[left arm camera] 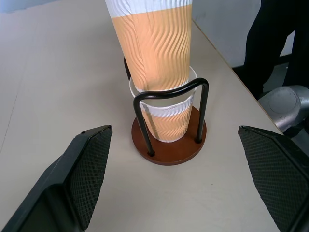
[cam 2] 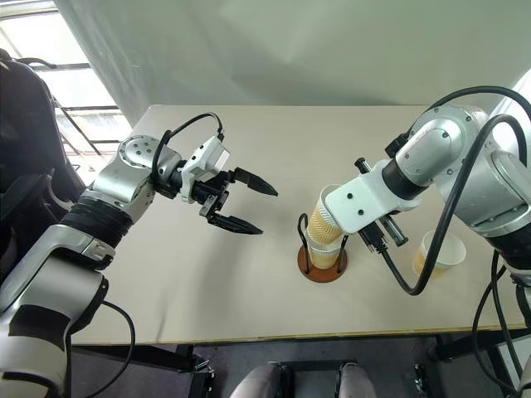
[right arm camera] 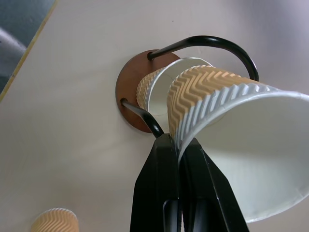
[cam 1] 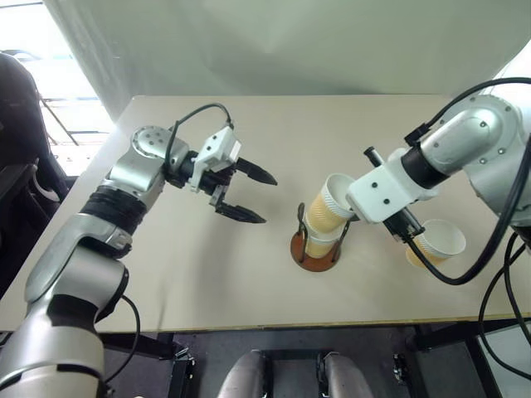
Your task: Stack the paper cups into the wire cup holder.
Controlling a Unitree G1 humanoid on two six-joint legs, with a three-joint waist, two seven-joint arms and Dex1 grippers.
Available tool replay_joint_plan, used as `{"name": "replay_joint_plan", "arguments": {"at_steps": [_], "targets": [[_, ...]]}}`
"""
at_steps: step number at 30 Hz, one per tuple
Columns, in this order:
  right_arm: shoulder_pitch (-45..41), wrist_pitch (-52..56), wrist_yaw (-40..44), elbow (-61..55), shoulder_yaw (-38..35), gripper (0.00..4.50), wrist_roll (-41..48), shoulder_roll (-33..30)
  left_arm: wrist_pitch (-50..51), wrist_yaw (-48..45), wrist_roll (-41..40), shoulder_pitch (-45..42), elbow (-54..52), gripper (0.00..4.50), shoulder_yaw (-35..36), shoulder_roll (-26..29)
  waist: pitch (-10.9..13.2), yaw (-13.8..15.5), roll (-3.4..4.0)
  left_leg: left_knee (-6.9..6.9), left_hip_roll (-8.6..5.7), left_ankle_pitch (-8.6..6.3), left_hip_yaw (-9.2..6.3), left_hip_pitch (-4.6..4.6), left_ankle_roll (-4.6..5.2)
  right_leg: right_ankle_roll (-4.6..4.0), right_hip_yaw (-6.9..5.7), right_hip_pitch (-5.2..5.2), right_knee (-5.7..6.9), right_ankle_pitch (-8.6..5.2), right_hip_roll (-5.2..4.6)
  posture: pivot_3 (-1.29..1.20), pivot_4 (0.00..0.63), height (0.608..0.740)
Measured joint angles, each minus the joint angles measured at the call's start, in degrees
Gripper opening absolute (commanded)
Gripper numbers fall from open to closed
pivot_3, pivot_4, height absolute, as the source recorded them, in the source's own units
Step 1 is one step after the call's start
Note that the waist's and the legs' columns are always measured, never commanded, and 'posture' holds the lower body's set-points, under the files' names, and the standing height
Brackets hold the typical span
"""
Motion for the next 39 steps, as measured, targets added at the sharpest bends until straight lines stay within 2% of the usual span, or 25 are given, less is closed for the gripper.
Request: {"name": "replay_joint_plan", "arguments": {"at_steps": [4, 7, 19, 23, 27, 29, 32, 39], "targets": [[0.3, -2.3, 0.0, 1.1, 0.0, 0.01, -1.4, 0.0, 0.0, 0.0, -0.1, 0.0, 0.0, 4.50, 0.0, 0.0, 0.0, 0.0, 0.00, 0.00, 0.00, 0.00, 0.01, 0.00, 0.00, 0.00, 0.00, 0.00, 0.00, 0.00, 0.00, 0.00, 0.150, 0.740], [0.4, -3.9, 0.0, 1.6, 0.0, 0.54, -2.2, 0.0, 0.0, 0.0, -0.1, 0.0, 0.0, 4.50, 0.0, 0.1, 0.0, 0.0, 0.00, 0.00, 0.00, 0.00, 0.00, 0.00, 0.00, 0.00, 0.00, 0.00, 0.01, 0.00, 0.00, 0.00, 0.150, 0.740], [1.1, -6.9, 0.0, 2.0, 0.0, 4.48, -3.2, -0.5, 0.3, 0.0, -0.2, 0.5, -0.9, 4.50, 0.0, 0.9, 0.0, 0.0, 0.00, 0.00, 0.00, 0.00, 0.00, 0.00, 0.00, 0.00, 0.00, 0.00, 0.00, 0.00, 0.00, 0.00, 0.150, 0.740], [1.4, -4.4, 0.0, 2.6, -1.1, 4.48, -3.2, 1.3, 1.1, 0.0, -0.1, 0.5, -1.0, 4.50, 0.1, 0.9, 0.0, -0.1, 0.00, 0.00, 0.00, 0.01, 0.01, 0.01, -0.01, -0.01, 0.00, 0.00, 0.01, 0.01, 0.00, 0.00, 0.150, 0.740], [1.4, 3.6, 0.0, 3.1, -4.6, 4.48, -0.7, 1.2, 4.7, -0.1, -0.1, 0.2, -0.5, 4.50, 3.7, -1.1, 0.0, 0.2, 0.00, 0.00, -0.03, 0.09, -0.01, -0.06, 0.01, -0.01, 0.00, 0.02, -0.01, 0.01, -0.01, 0.00, 0.150, 0.740], [1.2, 8.6, 0.0, 3.0, -6.9, 4.48, 2.4, -1.6, 7.4, -0.1, -0.1, -0.5, -0.5, 4.50, 5.2, -1.6, 0.0, 0.3, -0.02, -0.01, -0.04, 0.42, 0.00, -0.10, -0.50, 0.00, 0.01, 0.03, -0.08, 0.00, -0.01, 0.00, 0.150, 0.740], [1.7, 13.0, 0.0, 2.7, -10.0, 4.48, 6.5, -7.7, 11.1, -0.1, -0.3, -1.5, -0.8, 4.50, 7.1, -1.4, 0.0, 0.3, -0.03, -0.06, -0.06, 0.35, 0.01, -0.09, -0.57, 0.03, 0.05, 0.04, -0.14, -0.07, 0.00, 0.00, 0.150, 0.740], [11.0, 8.7, 0.0, 3.6, -11.6, 4.48, 7.6, -17.8, 15.4, -0.1, -1.7, -1.6, -5.4, 4.50, 7.6, -0.8, 0.0, 0.2, -0.03, -0.08, -0.03, 0.21, 0.02, -0.02, -0.64, 0.23, 0.07, 0.02, 0.01, -0.24, -0.01, 0.00, 0.150, 0.740]]}}
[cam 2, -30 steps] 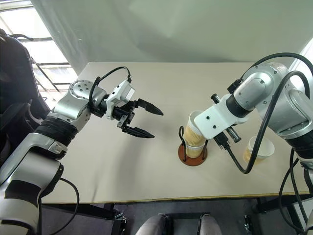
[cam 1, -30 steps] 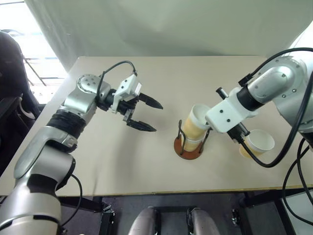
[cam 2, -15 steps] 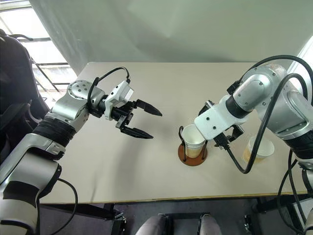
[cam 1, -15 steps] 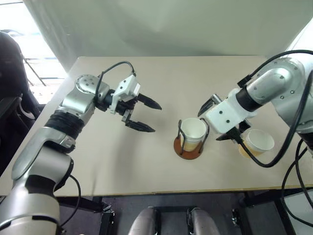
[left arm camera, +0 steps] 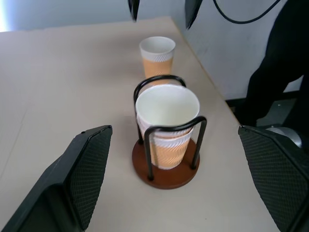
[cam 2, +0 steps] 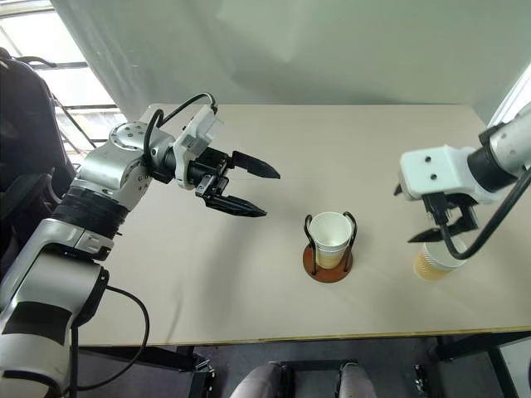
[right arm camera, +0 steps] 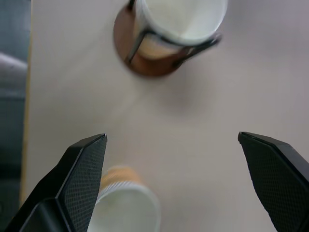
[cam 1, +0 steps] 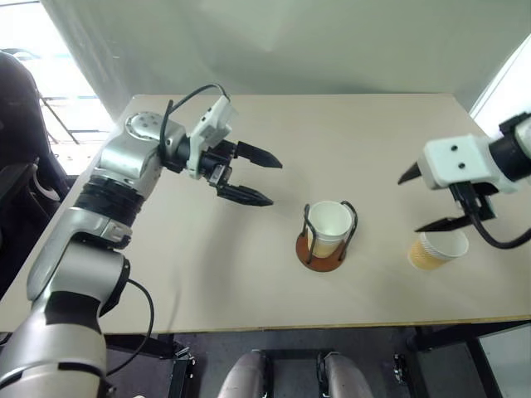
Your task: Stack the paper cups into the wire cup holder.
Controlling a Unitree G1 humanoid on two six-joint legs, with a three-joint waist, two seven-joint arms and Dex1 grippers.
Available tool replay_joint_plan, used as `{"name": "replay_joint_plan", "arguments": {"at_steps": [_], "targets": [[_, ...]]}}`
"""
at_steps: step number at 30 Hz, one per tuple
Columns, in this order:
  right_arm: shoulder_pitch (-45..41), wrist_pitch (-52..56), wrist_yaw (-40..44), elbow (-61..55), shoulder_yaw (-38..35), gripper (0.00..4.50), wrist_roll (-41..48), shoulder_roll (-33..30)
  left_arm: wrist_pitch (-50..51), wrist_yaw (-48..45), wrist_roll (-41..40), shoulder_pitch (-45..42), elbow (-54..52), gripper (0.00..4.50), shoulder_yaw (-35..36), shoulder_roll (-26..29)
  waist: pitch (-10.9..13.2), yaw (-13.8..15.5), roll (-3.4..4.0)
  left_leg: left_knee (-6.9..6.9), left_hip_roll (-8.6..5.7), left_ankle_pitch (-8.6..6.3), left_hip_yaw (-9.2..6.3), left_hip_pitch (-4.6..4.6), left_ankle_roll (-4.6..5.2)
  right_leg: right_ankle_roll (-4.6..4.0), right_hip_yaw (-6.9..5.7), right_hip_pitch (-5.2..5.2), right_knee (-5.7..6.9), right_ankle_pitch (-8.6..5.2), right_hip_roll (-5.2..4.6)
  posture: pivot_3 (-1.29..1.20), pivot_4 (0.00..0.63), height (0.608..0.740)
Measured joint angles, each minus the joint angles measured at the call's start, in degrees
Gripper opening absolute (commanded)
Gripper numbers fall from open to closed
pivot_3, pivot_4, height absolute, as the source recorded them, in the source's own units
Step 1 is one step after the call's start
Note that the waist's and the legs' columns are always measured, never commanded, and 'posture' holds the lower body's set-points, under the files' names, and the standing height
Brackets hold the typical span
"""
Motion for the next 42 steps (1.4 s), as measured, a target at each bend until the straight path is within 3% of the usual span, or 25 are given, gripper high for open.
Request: {"name": "replay_joint_plan", "arguments": {"at_steps": [10, 23, 29, 32, 42], "targets": [[10.4, -9.6, 0.0, 3.4, -0.6, 4.48, -0.6, -8.5, 2.4, 0.0, -0.4, 0.0, -2.4, 4.50, 0.0, 0.5, 0.0, 0.0, -0.01, 0.05, -0.02, -0.10, 0.02, 0.02, 0.19, 0.16, 0.05, 0.07, -0.04, -0.02, -0.01, 0.00, 0.150, 0.740], [24.2, -20.6, -1.8, 7.0, -3.5, 4.48, -9.2, -9.0, 2.3, 0.0, 0.1, 0.3, -2.9, 4.50, 1.8, 0.6, 0.0, 0.0, -0.01, 0.13, -0.02, -0.34, 0.01, 0.08, 0.65, 0.27, 0.05, 0.18, -0.05, 0.08, 0.00, 0.00, 0.150, 0.740], [25.8, -24.3, -4.1, 8.9, -3.5, 4.48, -14.9, -5.5, 2.3, 0.0, 0.2, 0.3, -2.9, 4.50, 1.8, 0.7, 0.0, -0.1, -0.01, 0.16, 0.00, -0.31, 0.01, 0.12, 0.77, 0.27, 0.05, 0.21, -0.05, 0.23, 0.00, 0.00, 0.150, 0.740], [25.9, -25.1, -4.3, 8.9, -3.5, 3.87, -16.8, -3.9, 2.3, 0.0, 0.2, 0.3, -3.0, 4.50, 1.8, 0.8, 0.0, -0.1, -0.01, 0.18, -0.02, -0.26, 0.01, 0.11, 0.83, 0.28, 0.06, 0.21, -0.06, 0.30, 0.00, 0.00, 0.150, 0.740], [25.2, -28.1, -2.6, 9.5, -3.6, 0.31, -19.2, -3.1, 1.9, 0.0, 0.4, 0.3, -3.3, 4.50, 1.8, 1.0, 0.0, -0.1, -0.01, 0.22, -0.02, -0.24, 0.01, 0.10, 0.84, 0.27, 0.06, 0.24, -0.08, 0.33, 0.00, 0.00, 0.150, 0.740]]}}
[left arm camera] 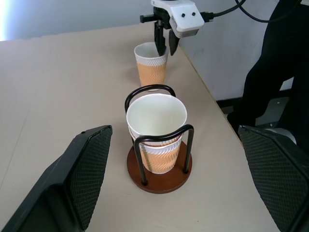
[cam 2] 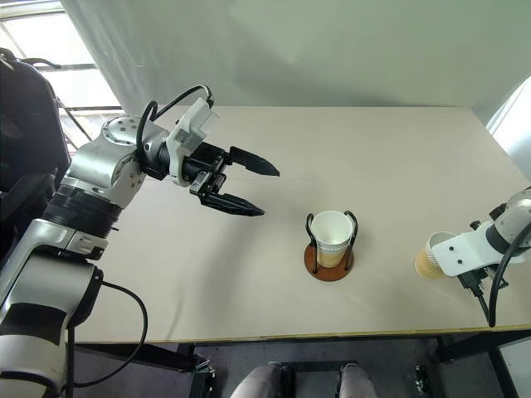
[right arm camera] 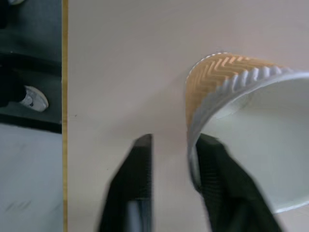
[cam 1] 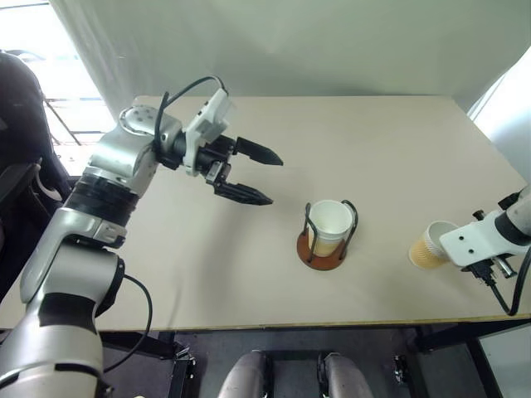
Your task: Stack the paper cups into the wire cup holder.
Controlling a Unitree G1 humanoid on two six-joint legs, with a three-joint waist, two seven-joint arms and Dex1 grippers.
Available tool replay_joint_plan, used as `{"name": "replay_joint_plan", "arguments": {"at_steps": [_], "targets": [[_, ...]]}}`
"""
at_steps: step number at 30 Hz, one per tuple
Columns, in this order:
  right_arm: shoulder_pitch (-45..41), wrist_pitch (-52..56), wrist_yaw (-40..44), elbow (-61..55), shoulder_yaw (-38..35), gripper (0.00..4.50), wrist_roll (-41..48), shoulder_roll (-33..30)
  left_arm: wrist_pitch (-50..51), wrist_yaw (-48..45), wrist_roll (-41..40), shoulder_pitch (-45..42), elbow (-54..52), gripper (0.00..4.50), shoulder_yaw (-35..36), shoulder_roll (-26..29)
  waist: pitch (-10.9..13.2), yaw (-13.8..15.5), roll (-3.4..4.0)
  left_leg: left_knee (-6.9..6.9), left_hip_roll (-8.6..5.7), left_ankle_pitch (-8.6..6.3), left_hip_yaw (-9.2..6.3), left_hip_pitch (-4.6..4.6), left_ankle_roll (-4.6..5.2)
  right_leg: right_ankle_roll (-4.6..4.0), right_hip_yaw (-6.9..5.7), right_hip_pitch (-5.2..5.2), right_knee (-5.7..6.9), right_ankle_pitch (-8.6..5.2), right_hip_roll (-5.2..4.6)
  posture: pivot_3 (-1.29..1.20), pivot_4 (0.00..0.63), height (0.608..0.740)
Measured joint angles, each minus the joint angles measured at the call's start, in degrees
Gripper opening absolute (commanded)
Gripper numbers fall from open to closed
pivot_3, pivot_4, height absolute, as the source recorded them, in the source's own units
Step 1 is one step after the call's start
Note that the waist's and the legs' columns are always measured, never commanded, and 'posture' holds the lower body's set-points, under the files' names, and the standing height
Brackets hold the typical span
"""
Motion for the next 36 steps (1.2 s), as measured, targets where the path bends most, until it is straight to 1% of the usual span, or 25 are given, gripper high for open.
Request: {"name": "replay_joint_plan", "arguments": {"at_steps": [1, 4, 10, 21, 26, 36], "targets": [[0.0, -0.1, 0.3, 0.0, 0.0, 0.03, 0.0, 0.0, -0.2, 0.0, 0.0, 0.1, 0.1, 4.50, 0.0, 0.0, 0.0, 0.0, 0.00, 0.00, 0.00, 0.00, 0.00, 0.00, 0.00, 0.00, 0.00, 0.00, 0.00, 0.00, 0.00, 0.00, 0.150, 0.740], [-0.2, -0.2, 1.0, -0.3, -1.2, 0.03, 0.0, 0.0, -0.7, 0.0, 0.1, 0.3, 0.5, 4.50, 0.0, 0.0, 0.0, 0.0, -0.01, 0.00, 0.00, 0.00, -0.01, 0.00, -0.01, 0.00, 0.00, 0.01, -0.02, -0.02, 0.00, 0.00, 0.150, 0.740], [-0.9, -0.2, 2.1, -0.9, -1.2, 0.03, -0.5, 0.0, -1.9, 0.0, 1.1, 0.5, 2.1, 4.50, -0.1, -0.3, 0.0, 0.0, 0.00, 0.00, -0.01, 0.00, 0.00, -0.01, -0.02, 0.00, 0.00, 0.01, -0.03, -0.02, 0.00, 0.00, 0.150, 0.740], [-4.7, -1.0, 2.5, -1.1, -1.1, 0.03, -0.8, 0.0, -3.7, 0.0, 1.3, 1.0, 2.8, 4.50, -0.5, -0.5, 0.0, 0.0, 0.00, 0.00, -0.01, 0.00, 0.00, -0.02, -0.02, 0.00, 0.00, 0.00, -0.03, -0.02, 0.00, 0.00, 0.150, 0.740], [-12.5, -1.3, 2.6, -0.7, -0.3, 0.03, -1.1, 0.8, -4.3, 0.0, 1.8, 1.0, 3.5, 4.50, -1.5, -0.5, 0.0, -0.1, 0.00, -0.01, 0.00, 0.00, 0.00, 0.00, -0.02, -0.05, 0.01, -0.02, -0.01, -0.01, 0.01, 0.00, 0.150, 0.740], [-31.1, 1.7, 2.7, -2.5, 6.3, 0.03, 0.6, 6.1, -8.8, 0.0, 2.5, 1.4, 6.2, 4.50, -3.6, -0.6, 0.0, -0.3, 0.00, -0.05, 0.00, -0.01, -0.03, -0.07, -0.02, -0.14, -0.01, -0.09, -0.02, -0.08, 0.01, 0.00, 0.150, 0.740]]}}
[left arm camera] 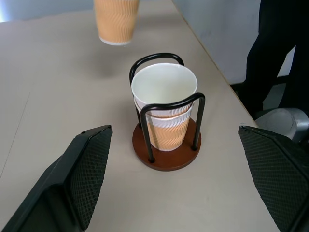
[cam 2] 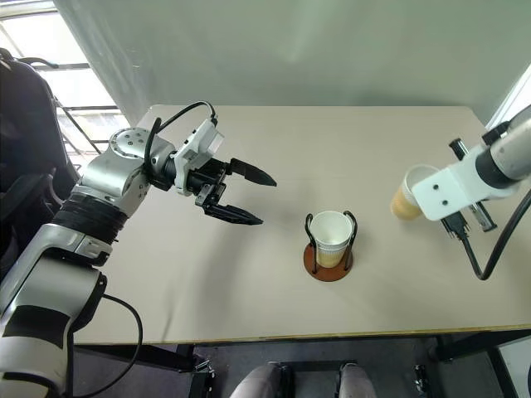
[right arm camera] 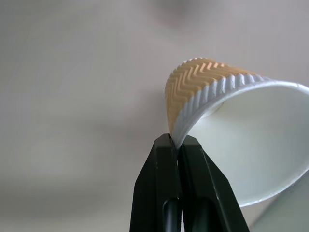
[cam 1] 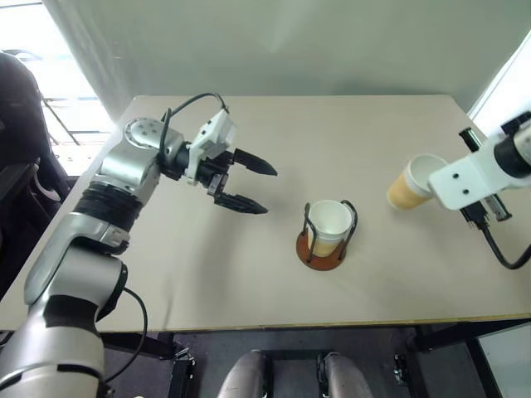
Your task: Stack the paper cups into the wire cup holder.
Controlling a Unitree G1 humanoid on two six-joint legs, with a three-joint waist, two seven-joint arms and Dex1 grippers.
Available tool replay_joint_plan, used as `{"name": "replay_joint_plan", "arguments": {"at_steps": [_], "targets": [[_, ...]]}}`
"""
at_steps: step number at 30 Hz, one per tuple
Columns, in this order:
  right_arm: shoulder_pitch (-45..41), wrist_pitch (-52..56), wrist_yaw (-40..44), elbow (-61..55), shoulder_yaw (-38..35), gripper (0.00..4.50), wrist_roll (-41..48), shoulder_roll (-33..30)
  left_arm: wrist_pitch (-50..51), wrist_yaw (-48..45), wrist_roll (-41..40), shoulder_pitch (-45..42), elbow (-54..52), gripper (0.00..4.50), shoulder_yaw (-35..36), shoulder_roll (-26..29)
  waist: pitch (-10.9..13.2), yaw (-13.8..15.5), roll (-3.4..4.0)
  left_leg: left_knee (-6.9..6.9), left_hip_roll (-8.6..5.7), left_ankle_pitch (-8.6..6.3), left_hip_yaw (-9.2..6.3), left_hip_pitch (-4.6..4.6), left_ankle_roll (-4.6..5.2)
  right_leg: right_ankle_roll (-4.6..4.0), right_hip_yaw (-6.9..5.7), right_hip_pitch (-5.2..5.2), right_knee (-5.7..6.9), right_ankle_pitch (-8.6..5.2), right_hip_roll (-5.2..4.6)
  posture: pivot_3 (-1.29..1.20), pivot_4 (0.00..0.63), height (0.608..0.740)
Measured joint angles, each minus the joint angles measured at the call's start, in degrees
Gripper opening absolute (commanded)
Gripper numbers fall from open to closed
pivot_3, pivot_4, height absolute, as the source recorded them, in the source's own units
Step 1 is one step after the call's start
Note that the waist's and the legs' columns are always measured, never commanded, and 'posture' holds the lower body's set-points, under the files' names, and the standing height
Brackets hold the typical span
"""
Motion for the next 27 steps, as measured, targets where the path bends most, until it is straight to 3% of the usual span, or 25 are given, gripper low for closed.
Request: {"name": "replay_joint_plan", "arguments": {"at_steps": [7, 17, 27], "targets": [[-6.9, -0.7, 0.0, -0.3, 2.2, 0.03, 0.5, 3.0, -1.2, 0.0, -0.2, 0.0, 0.9, 4.50, -1.1, -0.1, 0.0, 0.1, 0.00, -0.08, 0.00, -0.03, -0.07, -0.03, -0.05, -0.07, -0.05, -0.03, -0.01, -0.08, 0.00, 0.00, 0.150, 0.740], [-9.0, 10.6, 0.0, -7.3, 5.3, 0.03, 12.0, 2.4, -1.7, 0.0, -0.3, 0.0, 1.0, 4.50, -1.8, -0.1, 0.0, 0.0, 0.00, -0.09, 0.00, 0.01, -0.03, -0.03, -0.26, -0.07, -0.04, -0.08, 0.03, -0.18, 0.00, 0.00, 0.150, 0.740], [-16.3, 16.9, 0.0, -9.6, 7.7, 0.03, 15.7, 6.3, -2.9, 0.0, -0.3, 0.0, 2.5, 4.50, -2.8, -0.1, 0.0, 0.0, 0.00, -0.13, 0.01, -0.04, -0.07, -0.03, -0.21, -0.13, -0.07, -0.11, 0.05, -0.22, 0.01, 0.00, 0.150, 0.740]]}}
